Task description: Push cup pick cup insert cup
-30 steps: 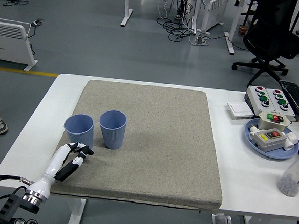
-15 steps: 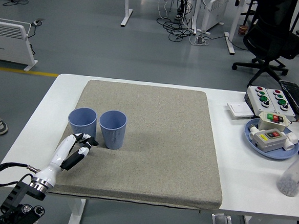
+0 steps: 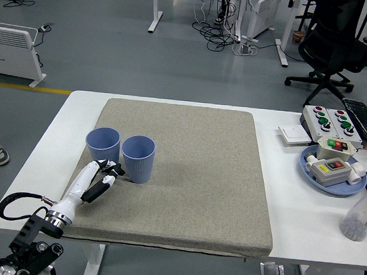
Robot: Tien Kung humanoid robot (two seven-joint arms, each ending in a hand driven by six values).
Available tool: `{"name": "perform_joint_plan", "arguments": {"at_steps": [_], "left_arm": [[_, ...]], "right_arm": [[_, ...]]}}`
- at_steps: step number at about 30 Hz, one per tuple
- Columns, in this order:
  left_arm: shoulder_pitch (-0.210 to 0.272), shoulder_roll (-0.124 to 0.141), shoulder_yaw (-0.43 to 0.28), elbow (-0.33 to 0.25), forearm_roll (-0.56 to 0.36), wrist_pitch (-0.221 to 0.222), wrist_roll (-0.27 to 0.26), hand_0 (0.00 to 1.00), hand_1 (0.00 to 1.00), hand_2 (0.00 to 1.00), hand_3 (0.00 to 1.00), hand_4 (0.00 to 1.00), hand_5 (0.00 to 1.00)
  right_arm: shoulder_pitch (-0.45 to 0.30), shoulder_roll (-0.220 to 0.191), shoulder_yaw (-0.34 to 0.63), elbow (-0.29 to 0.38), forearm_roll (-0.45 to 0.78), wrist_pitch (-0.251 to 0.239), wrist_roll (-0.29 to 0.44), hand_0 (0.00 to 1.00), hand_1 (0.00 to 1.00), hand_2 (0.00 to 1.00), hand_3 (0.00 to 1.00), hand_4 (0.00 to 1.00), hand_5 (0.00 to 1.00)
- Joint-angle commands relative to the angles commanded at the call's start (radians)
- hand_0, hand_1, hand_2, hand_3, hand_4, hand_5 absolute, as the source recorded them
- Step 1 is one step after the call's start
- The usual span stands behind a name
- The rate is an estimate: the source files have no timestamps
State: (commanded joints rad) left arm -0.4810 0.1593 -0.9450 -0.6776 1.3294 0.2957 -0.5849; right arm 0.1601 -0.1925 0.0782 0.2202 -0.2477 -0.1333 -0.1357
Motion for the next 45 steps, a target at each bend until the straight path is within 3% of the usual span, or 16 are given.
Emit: {"name": "perform_joint_plan", "arguments": {"at_steps": [17,25,26,27,32,33,38,39,44,45], "left_arm": [[-0.09,-0.006,0.045,0.103,-0.041,-0.008,-0.005,0.632,0.614,0.557,0.511,0.566,0.998],[-0.072,-0.001,0.015,0.08,-0.018,-0.008,-0.003,0.631,0.614,0.558,0.51,0.562,0.998],[-0.063,0.003,0.004,0.071,-0.009,-0.006,-0.002,0.631,0.614,0.558,0.51,0.562,0.998],[-0.053,0.008,-0.007,0.06,0.002,-0.002,0.0,0.505,0.594,0.554,0.51,0.563,0.998],[-0.023,0.027,-0.031,0.012,0.038,0.014,0.005,0.505,0.594,0.554,0.51,0.563,0.998],[-0.015,0.034,-0.039,-0.003,0.048,0.02,0.005,0.368,0.549,0.533,0.5,0.578,0.998],[0.033,0.072,-0.086,-0.108,0.101,0.057,0.004,0.368,0.549,0.533,0.5,0.578,0.998],[0.043,0.08,-0.095,-0.134,0.109,0.067,0.0,0.217,0.43,0.442,0.497,0.673,0.998],[0.078,0.127,-0.128,-0.289,0.166,0.117,-0.01,0.217,0.43,0.442,0.497,0.673,0.998],[0.079,0.143,-0.131,-0.334,0.19,0.128,-0.007,0.233,0.47,0.497,0.605,0.845,0.998]], "right_arm": [[0.003,0.001,0.002,0.0,-0.006,0.003,-0.003,0.731,0.67,0.711,0.605,0.174,0.394],[0.006,0.001,-0.007,0.0,0.008,0.003,0.002,0.731,0.671,0.711,0.605,0.175,0.394],[0.006,0.0,-0.007,0.0,0.008,0.003,0.002,0.731,0.671,0.711,0.605,0.175,0.394],[0.007,0.0,-0.009,0.0,0.009,0.003,0.003,0.731,0.67,0.711,0.605,0.175,0.393],[0.008,-0.001,-0.012,0.0,0.016,0.003,0.004,0.731,0.67,0.711,0.605,0.175,0.393],[0.008,-0.001,-0.012,-0.001,0.016,0.003,0.004,0.731,0.67,0.711,0.605,0.175,0.393],[0.009,-0.002,-0.017,-0.001,0.025,0.002,0.007,0.731,0.67,0.711,0.606,0.176,0.393],[0.01,-0.003,-0.019,-0.001,0.027,0.002,0.007,0.731,0.67,0.711,0.605,0.176,0.394],[0.01,-0.004,-0.026,-0.002,0.04,0.0,0.01,0.731,0.67,0.711,0.605,0.176,0.394],[0.01,-0.005,-0.025,-0.002,0.04,0.0,0.01,0.731,0.67,0.711,0.606,0.176,0.394]]}}
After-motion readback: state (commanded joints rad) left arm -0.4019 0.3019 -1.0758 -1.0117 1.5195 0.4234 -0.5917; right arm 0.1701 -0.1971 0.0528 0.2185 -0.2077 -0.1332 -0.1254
